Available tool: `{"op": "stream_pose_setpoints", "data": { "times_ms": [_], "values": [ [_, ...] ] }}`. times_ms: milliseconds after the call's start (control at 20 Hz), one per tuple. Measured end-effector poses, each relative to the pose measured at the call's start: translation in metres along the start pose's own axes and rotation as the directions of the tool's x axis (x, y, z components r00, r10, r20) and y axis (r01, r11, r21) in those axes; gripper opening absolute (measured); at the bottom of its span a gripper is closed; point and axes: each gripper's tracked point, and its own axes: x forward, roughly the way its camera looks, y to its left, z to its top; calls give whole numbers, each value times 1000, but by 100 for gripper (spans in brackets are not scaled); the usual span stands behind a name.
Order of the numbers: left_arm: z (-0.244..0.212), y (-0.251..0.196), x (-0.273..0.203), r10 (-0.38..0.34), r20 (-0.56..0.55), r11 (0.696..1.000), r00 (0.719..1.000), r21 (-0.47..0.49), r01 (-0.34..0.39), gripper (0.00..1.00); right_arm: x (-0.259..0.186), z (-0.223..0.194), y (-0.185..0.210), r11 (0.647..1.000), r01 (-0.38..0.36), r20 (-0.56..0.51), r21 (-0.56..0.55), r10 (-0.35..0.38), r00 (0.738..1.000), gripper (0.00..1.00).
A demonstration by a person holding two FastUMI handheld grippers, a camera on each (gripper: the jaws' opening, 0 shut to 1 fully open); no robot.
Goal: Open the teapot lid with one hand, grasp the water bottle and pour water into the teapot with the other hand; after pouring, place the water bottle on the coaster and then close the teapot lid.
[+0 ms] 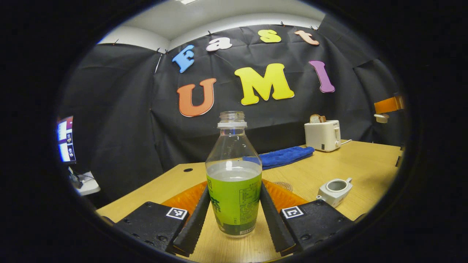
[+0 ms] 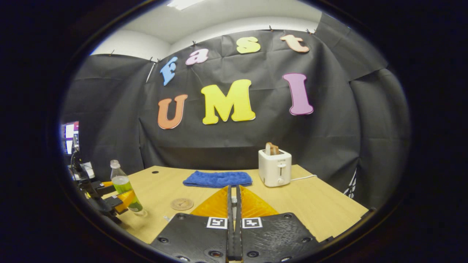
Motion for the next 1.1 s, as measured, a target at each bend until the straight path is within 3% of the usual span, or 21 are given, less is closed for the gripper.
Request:
{"op": "stream_pose_setpoints", "data": {
  "times_ms": [150, 300, 500, 700, 850, 1100],
  "values": [
    [5, 6, -8, 44, -28, 991, 999, 131, -40, 78, 2, -1, -8, 1000, 19, -7, -3, -19, 1000, 0],
    [4, 3, -11, 74, -81, 955, 994, 294, -47, 77, 2, -2, -14, 1000, 24, -14, 7, -24, 1000, 0],
    [-3, -7, -11, 83, -131, 860, 988, 511, -5, 76, 2, -2, -29, 999, 50, -19, 5, -50, 999, 0],
    [-14, -26, -7, 69, -187, 772, 980, 632, 66, 75, 5, -6, -43, 997, 70, -39, 25, -69, 997, 0],
    [-15, -40, -5, 66, -201, 682, 977, 724, 103, 76, 6, -6, -50, 996, 78, -43, 38, -76, 996, 0],
    [-19, -55, -13, 68, -219, 461, 973, 872, 164, 76, 6, -6, -55, 996, 81, -47, 41, -79, 996, 0]
  ]
}}
